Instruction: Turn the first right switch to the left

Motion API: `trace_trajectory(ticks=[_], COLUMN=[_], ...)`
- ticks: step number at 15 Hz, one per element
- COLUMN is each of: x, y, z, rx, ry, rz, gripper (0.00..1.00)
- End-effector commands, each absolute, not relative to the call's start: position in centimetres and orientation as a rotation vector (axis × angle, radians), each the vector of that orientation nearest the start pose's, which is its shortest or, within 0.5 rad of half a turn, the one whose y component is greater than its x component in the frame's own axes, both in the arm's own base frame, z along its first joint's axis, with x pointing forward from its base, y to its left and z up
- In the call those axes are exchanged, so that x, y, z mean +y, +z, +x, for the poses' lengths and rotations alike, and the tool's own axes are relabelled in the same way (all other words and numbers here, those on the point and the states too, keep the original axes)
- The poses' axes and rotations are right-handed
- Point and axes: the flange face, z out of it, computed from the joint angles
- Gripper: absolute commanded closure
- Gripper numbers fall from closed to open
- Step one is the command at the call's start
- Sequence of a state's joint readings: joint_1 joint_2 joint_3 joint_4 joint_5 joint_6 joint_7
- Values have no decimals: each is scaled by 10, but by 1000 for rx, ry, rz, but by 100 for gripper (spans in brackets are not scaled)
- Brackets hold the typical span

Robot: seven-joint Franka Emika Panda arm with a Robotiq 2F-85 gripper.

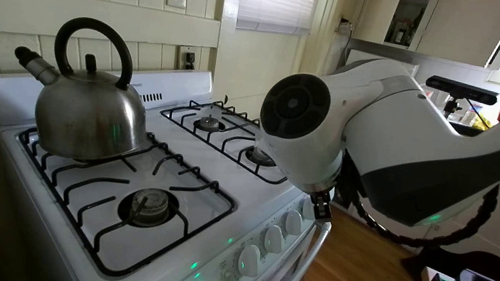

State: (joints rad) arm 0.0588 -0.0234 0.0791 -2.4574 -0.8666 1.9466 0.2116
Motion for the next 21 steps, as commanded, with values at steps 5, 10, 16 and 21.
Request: trace_trajectory(ticks=[5, 10, 16, 21], x=[14, 24, -24, -51], y=[295, 286, 276, 267], z=[426, 417, 464, 472], rx=[484, 273, 99, 4], ry=[-505, -557, -329, -264], rz=[2327, 2575, 2716, 2760], gripper=[0, 0, 0, 0])
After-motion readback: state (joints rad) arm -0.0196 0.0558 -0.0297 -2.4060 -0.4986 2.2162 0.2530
